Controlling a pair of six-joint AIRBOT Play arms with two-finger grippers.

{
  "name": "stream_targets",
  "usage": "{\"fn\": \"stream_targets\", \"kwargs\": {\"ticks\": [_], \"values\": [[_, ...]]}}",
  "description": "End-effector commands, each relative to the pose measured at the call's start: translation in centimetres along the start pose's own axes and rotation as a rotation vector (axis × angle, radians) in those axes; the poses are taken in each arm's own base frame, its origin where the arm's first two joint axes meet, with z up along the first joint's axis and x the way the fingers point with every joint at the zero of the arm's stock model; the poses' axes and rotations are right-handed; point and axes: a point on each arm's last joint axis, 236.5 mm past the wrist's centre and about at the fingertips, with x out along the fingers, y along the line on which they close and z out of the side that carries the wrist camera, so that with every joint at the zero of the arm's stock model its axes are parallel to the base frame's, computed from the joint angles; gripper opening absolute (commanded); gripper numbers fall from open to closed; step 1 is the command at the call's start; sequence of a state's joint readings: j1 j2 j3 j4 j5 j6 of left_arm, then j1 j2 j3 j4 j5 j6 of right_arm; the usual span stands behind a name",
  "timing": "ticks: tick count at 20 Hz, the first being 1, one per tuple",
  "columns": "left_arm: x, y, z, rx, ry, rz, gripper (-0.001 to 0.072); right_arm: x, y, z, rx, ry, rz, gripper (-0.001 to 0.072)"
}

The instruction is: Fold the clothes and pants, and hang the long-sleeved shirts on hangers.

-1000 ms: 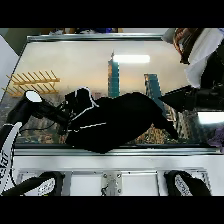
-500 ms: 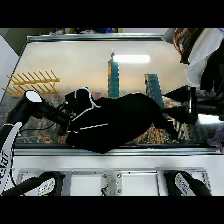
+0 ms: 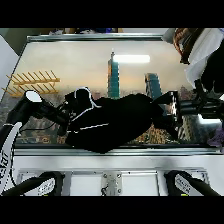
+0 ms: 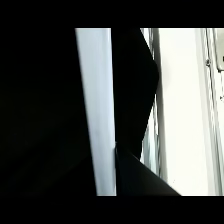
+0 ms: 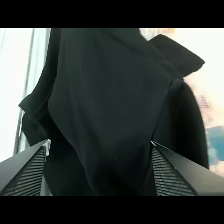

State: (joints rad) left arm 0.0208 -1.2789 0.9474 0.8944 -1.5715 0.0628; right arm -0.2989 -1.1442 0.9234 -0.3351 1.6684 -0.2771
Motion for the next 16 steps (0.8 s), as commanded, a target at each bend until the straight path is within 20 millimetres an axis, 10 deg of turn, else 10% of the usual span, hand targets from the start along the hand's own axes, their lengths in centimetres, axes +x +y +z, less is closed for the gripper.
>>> {"fn": "stream_targets", "kwargs": {"ticks": [1, 16], "values": [[0.0, 0.0, 0.0, 0.0, 0.0, 0.001, 0.002, 1.2, -0.1, -1.1, 0.006, -0.009, 0.048, 0.0715], [0.0, 0.0, 0.0, 0.0, 0.0, 0.001, 0.002, 8.8, 1.4, -0.5, 0.057, -0.085, 0.213, 0.0716]]}}
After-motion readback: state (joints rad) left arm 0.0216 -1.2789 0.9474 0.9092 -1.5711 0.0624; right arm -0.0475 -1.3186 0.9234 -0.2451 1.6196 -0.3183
